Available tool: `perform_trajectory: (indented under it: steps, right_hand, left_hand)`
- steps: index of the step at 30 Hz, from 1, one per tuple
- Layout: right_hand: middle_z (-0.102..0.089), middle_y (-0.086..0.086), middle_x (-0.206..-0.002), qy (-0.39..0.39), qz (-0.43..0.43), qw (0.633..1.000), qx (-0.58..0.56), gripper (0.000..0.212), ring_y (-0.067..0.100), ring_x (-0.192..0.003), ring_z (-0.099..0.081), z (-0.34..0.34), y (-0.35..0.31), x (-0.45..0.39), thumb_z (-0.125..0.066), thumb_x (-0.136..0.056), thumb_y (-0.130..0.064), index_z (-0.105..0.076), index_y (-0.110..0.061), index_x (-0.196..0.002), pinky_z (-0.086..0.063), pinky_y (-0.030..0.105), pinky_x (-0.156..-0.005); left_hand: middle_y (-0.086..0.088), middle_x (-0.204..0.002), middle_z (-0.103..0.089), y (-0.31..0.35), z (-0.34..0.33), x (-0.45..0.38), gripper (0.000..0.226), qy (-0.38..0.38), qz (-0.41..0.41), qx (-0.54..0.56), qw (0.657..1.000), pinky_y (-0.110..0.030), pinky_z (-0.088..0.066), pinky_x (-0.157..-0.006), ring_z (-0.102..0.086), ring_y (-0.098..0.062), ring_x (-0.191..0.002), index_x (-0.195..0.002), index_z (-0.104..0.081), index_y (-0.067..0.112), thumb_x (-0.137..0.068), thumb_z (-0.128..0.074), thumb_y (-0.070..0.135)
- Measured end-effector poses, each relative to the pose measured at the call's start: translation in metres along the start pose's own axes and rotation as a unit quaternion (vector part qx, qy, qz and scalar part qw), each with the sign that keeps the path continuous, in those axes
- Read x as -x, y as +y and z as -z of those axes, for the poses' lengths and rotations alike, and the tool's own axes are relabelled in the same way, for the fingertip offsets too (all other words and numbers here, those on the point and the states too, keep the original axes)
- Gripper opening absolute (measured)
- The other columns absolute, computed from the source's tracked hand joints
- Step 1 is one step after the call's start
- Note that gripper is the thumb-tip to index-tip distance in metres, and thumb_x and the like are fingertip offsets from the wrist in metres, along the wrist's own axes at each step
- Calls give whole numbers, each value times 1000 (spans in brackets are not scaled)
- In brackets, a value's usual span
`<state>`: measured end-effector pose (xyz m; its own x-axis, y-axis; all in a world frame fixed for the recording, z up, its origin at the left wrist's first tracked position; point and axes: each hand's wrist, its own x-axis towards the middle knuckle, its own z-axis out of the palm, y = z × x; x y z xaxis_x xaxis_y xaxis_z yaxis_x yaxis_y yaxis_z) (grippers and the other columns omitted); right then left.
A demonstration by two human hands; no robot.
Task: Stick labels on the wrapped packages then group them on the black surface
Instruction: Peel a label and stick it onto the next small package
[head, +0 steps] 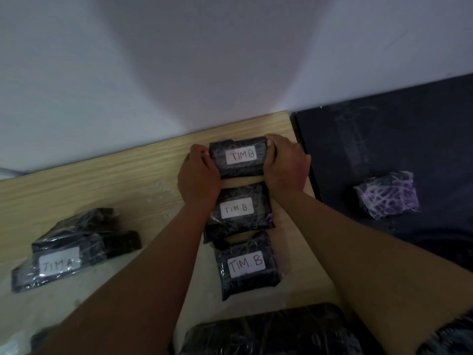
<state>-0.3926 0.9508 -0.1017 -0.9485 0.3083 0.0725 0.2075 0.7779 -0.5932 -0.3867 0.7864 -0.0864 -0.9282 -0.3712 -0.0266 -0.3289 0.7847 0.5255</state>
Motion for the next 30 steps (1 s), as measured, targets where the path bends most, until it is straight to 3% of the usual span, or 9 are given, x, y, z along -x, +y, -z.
perform_trajectory:
  steps: [5,10,13,19,25,30]
  right_hand:
    - [-63,9,-116,-32,18,998,-56,39,27,-106,-57,14,2,6,-35,-103,-32,-63,-16,-126,-45,39,-88]
    - [-60,13,-120,-57,107,993,-10,43,34,-106,-57,46,-23,27,-37,-102,-33,-56,-14,-136,-46,45,-87]
    - [-56,10,-130,-83,148,985,-11,42,32,-114,-54,61,-48,45,-43,-103,-32,-50,-15,-141,-42,44,-92]
    - [-64,11,-123,-35,268,963,-10,45,33,-110,-59,80,-101,94,-44,-99,-31,-55,-12,-138,-48,45,-86]
    - [-58,7,-138,-33,335,942,-9,48,28,-127,-52,84,-165,162,-45,-99,-37,-50,-18,-143,-44,46,-99]
    - [-54,8,-143,-51,370,927,-14,49,27,-132,-48,83,-213,233,-46,-100,-36,-46,-19,-146,-40,46,-104]
  left_hand:
    - [-6,-109,-68,7,18,-3,27,-58,39,21,997,-26,-34,-73,-62,-26,-98,-115,-60,18,-100,-44,35]
    - [-5,-119,-62,7,52,17,36,-56,-72,37,995,-29,-44,-84,-59,-23,-107,-126,-59,20,-97,-51,40]
    - [-10,-128,-59,0,81,30,45,-25,-152,25,988,-38,-48,-96,-56,-27,-117,-130,-60,15,-93,-53,39]
    - [-10,-132,-59,-39,161,52,45,64,-242,-61,966,-48,-51,-92,-55,-30,-121,-129,-62,17,-91,-55,40]
    - [-9,-132,-59,-100,245,90,45,129,-255,-110,952,-46,-48,-96,-56,-29,-121,-128,-63,18,-90,-53,41]
    - [-9,-136,-57,-163,312,137,47,134,-241,-125,953,-47,-43,-102,-54,-30,-124,-130,-61,19,-90,-49,42]
